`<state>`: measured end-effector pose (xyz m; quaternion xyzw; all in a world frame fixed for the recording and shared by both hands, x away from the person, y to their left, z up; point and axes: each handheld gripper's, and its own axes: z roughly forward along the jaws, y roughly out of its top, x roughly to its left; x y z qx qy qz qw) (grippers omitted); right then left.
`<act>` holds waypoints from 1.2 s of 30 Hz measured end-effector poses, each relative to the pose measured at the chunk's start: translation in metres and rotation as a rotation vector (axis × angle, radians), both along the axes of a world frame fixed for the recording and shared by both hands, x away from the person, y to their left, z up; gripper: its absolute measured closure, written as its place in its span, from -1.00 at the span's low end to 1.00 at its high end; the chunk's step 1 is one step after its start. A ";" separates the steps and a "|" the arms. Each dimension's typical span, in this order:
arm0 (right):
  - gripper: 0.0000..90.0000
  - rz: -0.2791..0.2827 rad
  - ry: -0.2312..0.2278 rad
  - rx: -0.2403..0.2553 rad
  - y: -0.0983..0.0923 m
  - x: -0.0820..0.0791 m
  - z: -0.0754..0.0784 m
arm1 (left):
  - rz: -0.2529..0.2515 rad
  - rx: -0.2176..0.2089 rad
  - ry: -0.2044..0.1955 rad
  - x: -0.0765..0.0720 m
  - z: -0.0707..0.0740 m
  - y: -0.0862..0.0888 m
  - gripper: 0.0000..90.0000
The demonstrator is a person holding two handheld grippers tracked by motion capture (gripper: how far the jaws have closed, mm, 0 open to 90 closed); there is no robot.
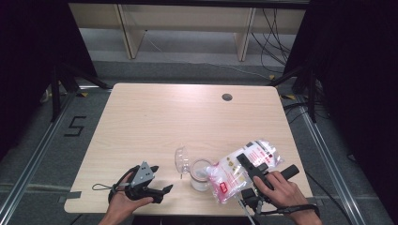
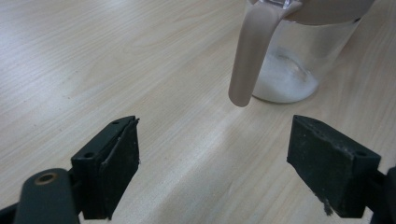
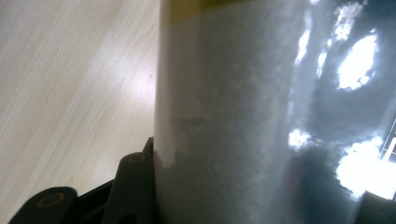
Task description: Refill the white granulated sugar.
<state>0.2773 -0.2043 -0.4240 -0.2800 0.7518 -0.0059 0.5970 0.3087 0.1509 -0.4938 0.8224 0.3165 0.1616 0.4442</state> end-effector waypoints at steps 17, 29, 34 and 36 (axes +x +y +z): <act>0.26 0.006 -0.013 -0.006 -0.001 0.000 0.001 | 0.003 -0.011 -0.002 0.001 -0.001 -0.001 -0.63; 0.27 -0.001 -0.011 -0.021 0.000 0.000 0.003 | 0.002 -0.010 -0.003 0.001 -0.001 -0.001 -0.63; 0.27 -0.002 -0.016 -0.026 0.000 -0.001 0.002 | 0.000 -0.003 0.000 0.000 0.000 0.000 -0.63; 0.27 -0.005 -0.013 -0.029 0.000 -0.001 0.001 | -0.001 -0.003 0.000 0.000 0.000 0.000 -0.63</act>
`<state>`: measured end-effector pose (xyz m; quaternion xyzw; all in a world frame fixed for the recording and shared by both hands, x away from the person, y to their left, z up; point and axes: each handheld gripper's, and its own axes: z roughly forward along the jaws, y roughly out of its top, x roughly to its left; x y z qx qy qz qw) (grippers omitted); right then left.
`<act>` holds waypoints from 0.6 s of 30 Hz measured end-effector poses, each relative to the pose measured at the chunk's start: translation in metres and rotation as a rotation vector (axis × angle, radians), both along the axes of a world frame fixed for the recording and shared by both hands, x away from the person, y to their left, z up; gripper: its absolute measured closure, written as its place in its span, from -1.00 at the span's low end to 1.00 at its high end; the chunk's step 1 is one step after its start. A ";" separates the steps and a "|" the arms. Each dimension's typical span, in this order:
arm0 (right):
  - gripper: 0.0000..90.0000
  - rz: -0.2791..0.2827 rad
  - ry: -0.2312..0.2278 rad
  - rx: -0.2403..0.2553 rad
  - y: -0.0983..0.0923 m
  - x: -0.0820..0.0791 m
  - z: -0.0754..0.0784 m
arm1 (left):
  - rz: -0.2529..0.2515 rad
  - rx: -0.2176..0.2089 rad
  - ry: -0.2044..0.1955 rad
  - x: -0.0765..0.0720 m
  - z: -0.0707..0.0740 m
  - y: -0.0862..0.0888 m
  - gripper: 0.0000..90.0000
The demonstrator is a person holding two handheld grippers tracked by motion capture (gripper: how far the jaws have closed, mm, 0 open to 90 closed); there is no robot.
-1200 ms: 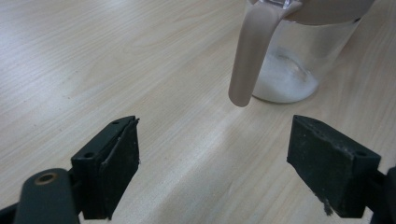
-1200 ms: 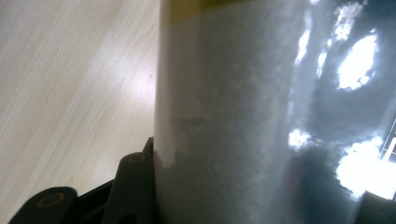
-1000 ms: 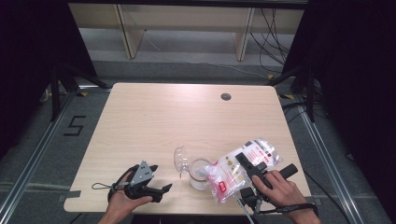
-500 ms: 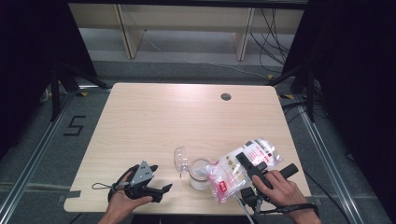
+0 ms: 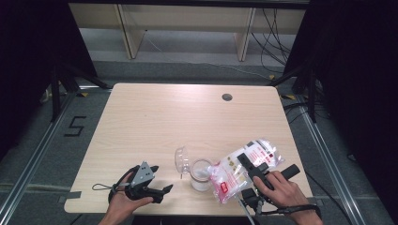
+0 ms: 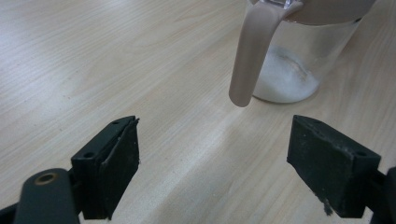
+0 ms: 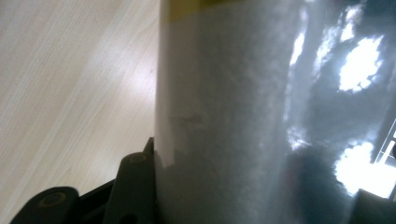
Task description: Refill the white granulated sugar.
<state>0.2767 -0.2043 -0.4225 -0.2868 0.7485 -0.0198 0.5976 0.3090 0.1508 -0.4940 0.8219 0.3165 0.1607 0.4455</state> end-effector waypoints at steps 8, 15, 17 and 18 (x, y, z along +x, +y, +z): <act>0.27 0.010 -0.001 -0.004 0.002 -0.001 0.000 | 0.002 0.003 0.000 0.000 0.000 0.000 -0.63; 0.27 0.001 0.010 0.010 0.001 -0.001 0.000 | 0.002 0.003 0.000 0.000 0.000 0.000 -0.63; 0.27 0.008 0.005 -0.007 0.001 0.000 0.000 | 0.002 0.003 0.000 0.000 0.000 0.000 -0.63; 0.27 0.008 0.007 -0.005 0.001 0.000 0.000 | 0.002 0.003 0.000 0.000 0.000 0.000 -0.63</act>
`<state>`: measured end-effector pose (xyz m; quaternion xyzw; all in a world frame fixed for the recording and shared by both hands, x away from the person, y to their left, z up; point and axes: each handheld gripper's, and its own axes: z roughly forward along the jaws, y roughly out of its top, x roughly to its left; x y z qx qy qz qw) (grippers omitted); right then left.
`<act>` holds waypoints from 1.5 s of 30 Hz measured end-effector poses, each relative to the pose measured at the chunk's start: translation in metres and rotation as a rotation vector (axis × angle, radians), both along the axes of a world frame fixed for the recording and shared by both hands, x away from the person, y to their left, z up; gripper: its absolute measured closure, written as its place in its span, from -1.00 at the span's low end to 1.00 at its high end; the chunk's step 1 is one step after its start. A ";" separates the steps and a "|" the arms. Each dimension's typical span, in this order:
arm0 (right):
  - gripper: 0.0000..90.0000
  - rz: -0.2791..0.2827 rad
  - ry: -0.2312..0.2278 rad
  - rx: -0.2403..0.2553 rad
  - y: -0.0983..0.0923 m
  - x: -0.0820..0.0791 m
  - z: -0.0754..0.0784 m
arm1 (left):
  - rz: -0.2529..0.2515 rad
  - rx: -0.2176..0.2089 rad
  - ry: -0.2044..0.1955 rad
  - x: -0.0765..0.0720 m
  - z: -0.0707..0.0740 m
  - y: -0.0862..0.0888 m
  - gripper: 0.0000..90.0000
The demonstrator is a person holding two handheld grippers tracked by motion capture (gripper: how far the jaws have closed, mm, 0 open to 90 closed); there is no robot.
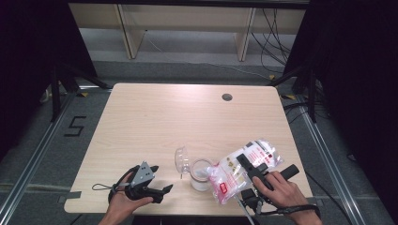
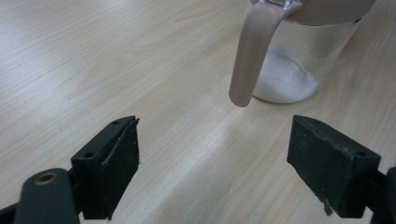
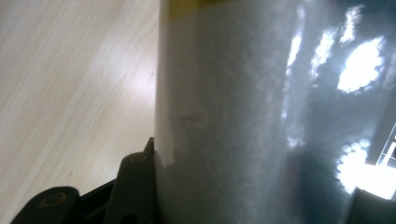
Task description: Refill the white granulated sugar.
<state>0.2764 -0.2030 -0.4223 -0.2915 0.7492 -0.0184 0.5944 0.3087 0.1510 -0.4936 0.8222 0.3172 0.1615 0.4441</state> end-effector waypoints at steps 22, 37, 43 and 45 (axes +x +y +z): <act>0.29 0.005 0.001 0.000 0.000 0.000 0.000 | 0.000 0.000 0.000 0.000 0.000 0.000 -0.63; 0.30 -0.019 0.005 0.025 -0.002 -0.001 -0.001 | -0.002 -0.009 -0.002 0.000 -0.001 -0.001 -0.63; 0.31 -0.004 0.001 0.012 -0.001 -0.001 0.001 | -0.001 0.001 -0.001 0.000 0.000 0.000 -0.63; 0.31 0.000 -0.002 0.007 -0.001 -0.001 0.000 | 0.000 0.000 0.000 0.000 0.000 0.000 -0.63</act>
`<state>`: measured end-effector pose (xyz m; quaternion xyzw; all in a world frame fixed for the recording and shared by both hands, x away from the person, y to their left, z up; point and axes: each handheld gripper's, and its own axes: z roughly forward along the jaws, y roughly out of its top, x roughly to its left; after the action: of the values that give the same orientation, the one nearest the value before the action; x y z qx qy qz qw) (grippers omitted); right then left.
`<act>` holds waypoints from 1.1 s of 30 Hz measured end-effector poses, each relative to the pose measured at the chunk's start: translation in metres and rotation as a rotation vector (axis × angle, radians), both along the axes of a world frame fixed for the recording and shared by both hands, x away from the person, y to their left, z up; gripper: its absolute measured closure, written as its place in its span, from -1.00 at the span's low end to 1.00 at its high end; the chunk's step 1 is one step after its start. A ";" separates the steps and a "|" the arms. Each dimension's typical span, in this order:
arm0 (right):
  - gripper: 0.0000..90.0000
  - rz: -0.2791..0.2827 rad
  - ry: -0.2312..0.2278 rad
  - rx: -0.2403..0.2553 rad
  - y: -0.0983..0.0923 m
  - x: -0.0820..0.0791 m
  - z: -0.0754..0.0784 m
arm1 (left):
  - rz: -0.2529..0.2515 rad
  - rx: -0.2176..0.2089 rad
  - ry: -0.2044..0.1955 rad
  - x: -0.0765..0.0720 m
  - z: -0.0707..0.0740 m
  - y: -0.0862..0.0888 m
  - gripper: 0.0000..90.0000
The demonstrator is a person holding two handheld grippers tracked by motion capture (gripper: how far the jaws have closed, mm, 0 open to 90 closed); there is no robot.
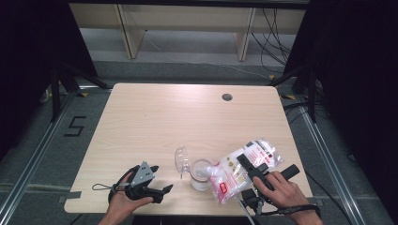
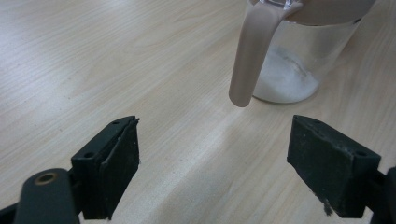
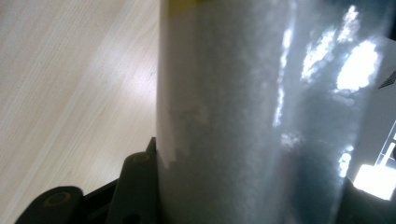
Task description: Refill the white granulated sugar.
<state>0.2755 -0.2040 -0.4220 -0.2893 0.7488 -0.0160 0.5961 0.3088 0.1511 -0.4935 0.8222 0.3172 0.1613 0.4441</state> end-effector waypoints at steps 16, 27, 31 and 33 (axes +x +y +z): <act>0.35 0.006 -0.004 -0.015 0.001 0.000 -0.001 | -0.002 -0.001 0.000 0.000 0.000 0.000 -0.63; 0.37 0.013 -0.007 -0.019 0.001 0.000 -0.002 | -0.002 -0.002 -0.001 0.000 0.000 0.000 -0.63; 0.38 0.012 -0.008 -0.018 0.000 0.000 -0.002 | -0.002 -0.001 -0.001 0.000 0.000 0.000 -0.63; 0.39 0.012 -0.006 -0.025 0.000 0.000 -0.001 | -0.002 -0.001 -0.001 0.000 0.000 0.000 -0.63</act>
<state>0.2752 -0.2035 -0.4233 -0.3014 0.7448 -0.0226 0.5949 0.3089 0.1513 -0.4934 0.8221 0.3164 0.1611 0.4450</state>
